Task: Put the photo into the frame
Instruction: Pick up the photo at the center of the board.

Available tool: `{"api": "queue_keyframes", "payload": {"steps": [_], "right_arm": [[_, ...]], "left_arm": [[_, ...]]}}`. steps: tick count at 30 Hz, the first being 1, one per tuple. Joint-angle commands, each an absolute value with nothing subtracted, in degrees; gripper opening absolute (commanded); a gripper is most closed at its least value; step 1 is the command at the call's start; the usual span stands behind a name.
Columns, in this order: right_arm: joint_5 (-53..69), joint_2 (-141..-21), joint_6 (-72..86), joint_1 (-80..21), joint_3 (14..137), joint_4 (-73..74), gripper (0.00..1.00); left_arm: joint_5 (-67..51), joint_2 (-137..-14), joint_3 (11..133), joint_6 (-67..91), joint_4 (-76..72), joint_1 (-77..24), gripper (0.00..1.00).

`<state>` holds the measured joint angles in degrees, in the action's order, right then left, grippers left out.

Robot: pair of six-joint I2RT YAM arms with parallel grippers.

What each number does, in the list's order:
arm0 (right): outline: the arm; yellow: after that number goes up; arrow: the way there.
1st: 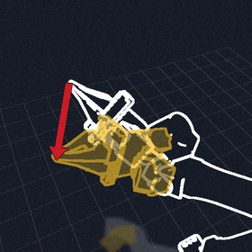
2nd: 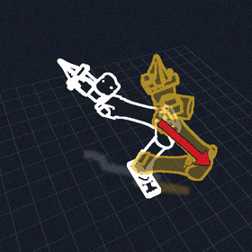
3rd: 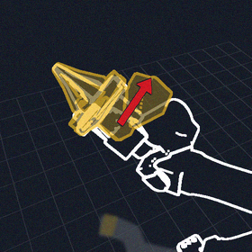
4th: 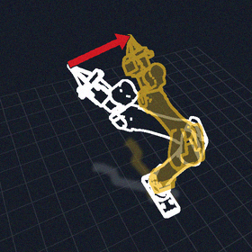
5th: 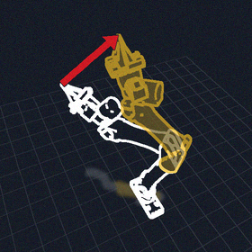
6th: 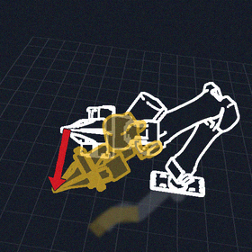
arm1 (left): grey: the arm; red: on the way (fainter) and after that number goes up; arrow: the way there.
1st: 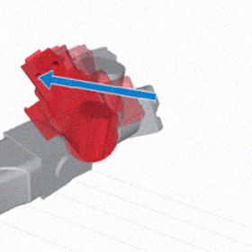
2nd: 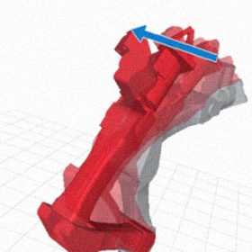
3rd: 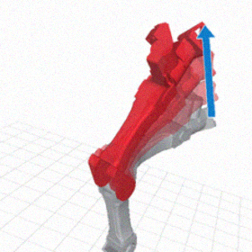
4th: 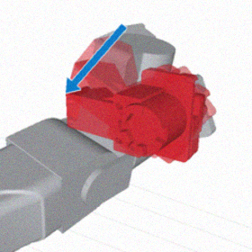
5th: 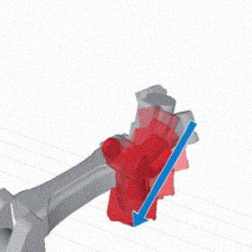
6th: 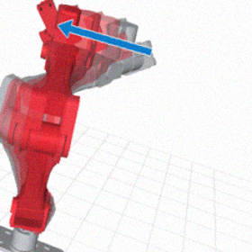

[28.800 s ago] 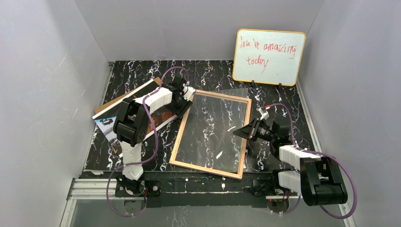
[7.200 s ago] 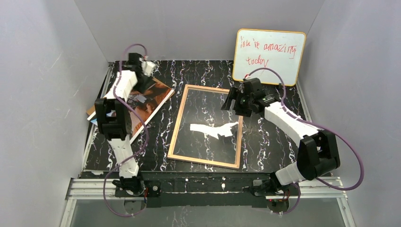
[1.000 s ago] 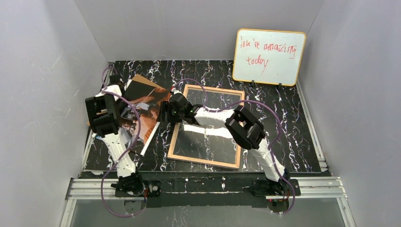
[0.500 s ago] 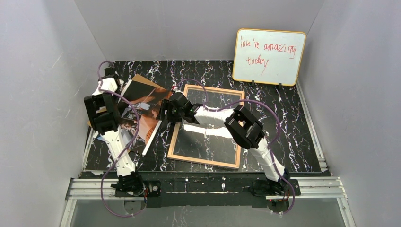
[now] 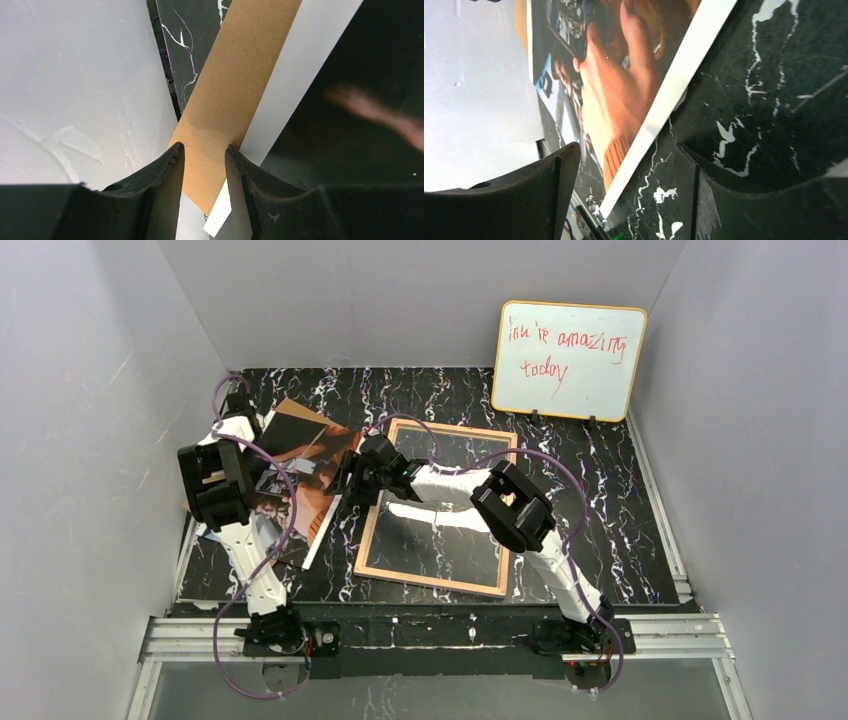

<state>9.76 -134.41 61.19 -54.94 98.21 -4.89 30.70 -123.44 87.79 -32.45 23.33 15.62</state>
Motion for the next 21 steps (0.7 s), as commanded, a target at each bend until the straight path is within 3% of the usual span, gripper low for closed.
{"api": "queue_keyframes", "payload": {"steps": [1, 21], "right_arm": [[12.0, -138.8, 64.7, -55.5, 98.7, -2.7, 0.76], [16.0, -131.6, 71.8, -55.0, 88.3, -31.9, 0.61]], "left_arm": [[23.6, -127.0, 81.8, -31.7, 32.1, 17.0, 0.36], [22.9, -127.3, 80.8, -33.4, 31.9, 17.1, 0.35]]}}
